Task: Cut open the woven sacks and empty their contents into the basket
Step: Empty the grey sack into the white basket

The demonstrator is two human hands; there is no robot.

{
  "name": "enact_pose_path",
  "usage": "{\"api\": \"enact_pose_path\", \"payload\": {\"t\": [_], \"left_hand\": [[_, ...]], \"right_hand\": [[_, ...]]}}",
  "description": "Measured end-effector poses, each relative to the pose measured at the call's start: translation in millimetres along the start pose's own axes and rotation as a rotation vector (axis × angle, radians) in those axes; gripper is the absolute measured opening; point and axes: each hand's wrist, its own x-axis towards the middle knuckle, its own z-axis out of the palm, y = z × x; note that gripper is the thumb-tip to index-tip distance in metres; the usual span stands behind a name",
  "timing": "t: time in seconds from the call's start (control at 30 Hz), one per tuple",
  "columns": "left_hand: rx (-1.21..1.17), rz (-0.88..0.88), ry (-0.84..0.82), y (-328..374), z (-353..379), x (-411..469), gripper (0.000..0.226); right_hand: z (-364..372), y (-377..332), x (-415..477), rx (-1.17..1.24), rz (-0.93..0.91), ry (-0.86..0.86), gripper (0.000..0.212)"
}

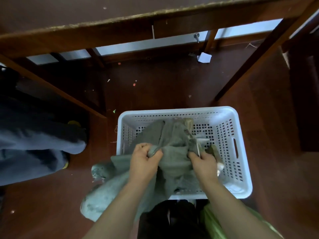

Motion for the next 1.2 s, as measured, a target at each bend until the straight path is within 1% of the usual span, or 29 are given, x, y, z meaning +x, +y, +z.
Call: {"api": "enact_pose_path", "payload": {"t": [0.07,0.1,0.13,0.17,0.2,0.27,0.3,0.37,0.47,0.5,0.53,0.57,0.6,0.63,0.67,0.7,0.73,0.77,0.8,0.87,0.9,0.93,0.97,1.0,1.03,1.07,1.1,1.13,1.2], "left_hand": [[-0.090,-0.046,-0.033,-6.0,-0.6,-3.2,0.025],[-0.092,-0.075,-0.063,-10.4,0.0,-6.2,0.030],[-0.064,-0.102,-0.094,-15.2,0.8,-9.8,0.030],[-0.050,-0.130,-0.123,-20.5,2.1,-13.3,0.030],[-0.022,-0.160,-0.153,-24.6,3.9,-16.7,0.033],[0.024,-0.203,-0.202,-32.5,7.0,-20.5,0.033],[0.046,-0.228,-0.241,-37.1,8.5,-21.1,0.029],[0.059,-0.281,-0.349,-46.1,9.3,-23.0,0.028],[0.088,-0.295,-0.510,-55.3,6.6,-25.9,0.021],[0.111,-0.289,-0.566,-56.1,5.0,-26.9,0.020],[0.137,-0.286,-0.601,-57.7,3.2,-27.7,0.020],[0.162,-0.285,-0.614,-60.1,1.4,-28.0,0.022],[0.206,-0.285,-0.603,-63.2,-0.9,-26.9,0.024],[0.290,-0.274,-0.556,-65.0,-3.9,-23.6,0.024],[0.422,-0.253,-0.473,-65.2,-8.1,-19.3,0.022],[0.554,-0.241,-0.363,-64.8,-13.4,-14.2,0.024],[0.635,-0.247,-0.246,-63.9,-18.5,-7.1,0.033],[0.664,-0.257,-0.149,-63.1,-22.9,1.1,0.045],[0.671,-0.233,-0.073,-63.7,-25.3,9.8,0.057],[0.790,-0.115,-0.026,-65.1,-25.0,29.3,0.082],[0.864,-0.069,-0.042,-68.7,-23.1,41.2,0.095],[0.921,-0.068,-0.088,-72.6,-21.3,52.3,0.104],[0.940,-0.097,-0.153,-76.1,-19.6,61.7,0.106],[0.920,-0.132,-0.219,-82.5,-17.8,69.4,0.099],[0.877,-0.162,-0.285,-89.4,-16.1,74.7,0.083],[0.836,-0.184,-0.339,-95.5,-14.0,76.8,0.061],[0.812,-0.204,-0.366,-99.8,-12.6,76.1,0.042],[0.797,-0.228,-0.346,-101.9,-12.3,73.8,0.032],[0.736,-0.252,-0.220,-99.4,-15.5,69.7,0.026]], "right_hand": [[-7.5,1.9,2.4,-0.025,-0.026,-0.030,0.026],[-11.1,5.3,4.4,-0.051,0.011,-0.049,0.027],[-14.8,9.9,7.5,-0.074,0.072,-0.053,0.027],[-18.5,11.9,10.8,-0.096,0.118,-0.026,0.027],[-21.0,12.4,14.9,-0.105,0.108,0.042,0.027],[-17.7,5.1,22.8,-0.164,-0.044,0.162,0.020],[-11.7,-2.3,25.7,-0.228,-0.125,0.148,0.019],[10.6,-12.9,35.4,-0.370,-0.214,0.036,0.028],[49.6,-23.1,47.3,-0.474,-0.070,-0.175,0.058],[60.3,-23.6,48.7,-0.530,-0.023,-0.233,0.061],[69.4,-21.4,48.2,-0.622,-0.018,-0.277,0.055],[76.7,-17.8,46.9,-0.724,-0.048,-0.298,0.044],[81.3,-15.7,45.7,-0.769,-0.076,-0.288,0.033],[84.3,-13.0,46.7,-0.733,-0.088,-0.253,0.025],[85.3,-11.5,48.8,-0.642,-0.084,-0.222,0.020],[83.7,-11.8,50.9,-0.487,-0.038,-0.207,0.017],[80.5,-15.8,52.4,-0.305,0.025,-0.189,0.013],[75.8,-21.4,53.7,-0.147,0.072,-0.166,0.009],[69.5,-28.5,52.0,-0.051,0.095,-0.158,0.004],[57.8,-41.3,45.9,0.057,0.096,-0.143,0.011],[53.8,-46.1,43.6,0.121,0.101,-0.128,0.015],[50.0,-49.0,41.8,0.213,0.124,-0.111,0.019],[46.8,-50.1,40.9,0.306,0.153,-0.090,0.019],[43.9,-50.4,39.3,0.384,0.175,-0.072,0.018],[41.6,-50.1,38.7,0.437,0.195,-0.052,0.016],[39.3,-47.7,40.7,0.473,0.214,-0.025,0.017],[36.3,-45.8,42.3,0.497,0.223,-0.005,0.021],[33.2,-45.0,43.5,0.509,0.215,0.000,0.025],[29.2,-42.9,45.7,0.429,0.165,-0.010,0.032]]}}
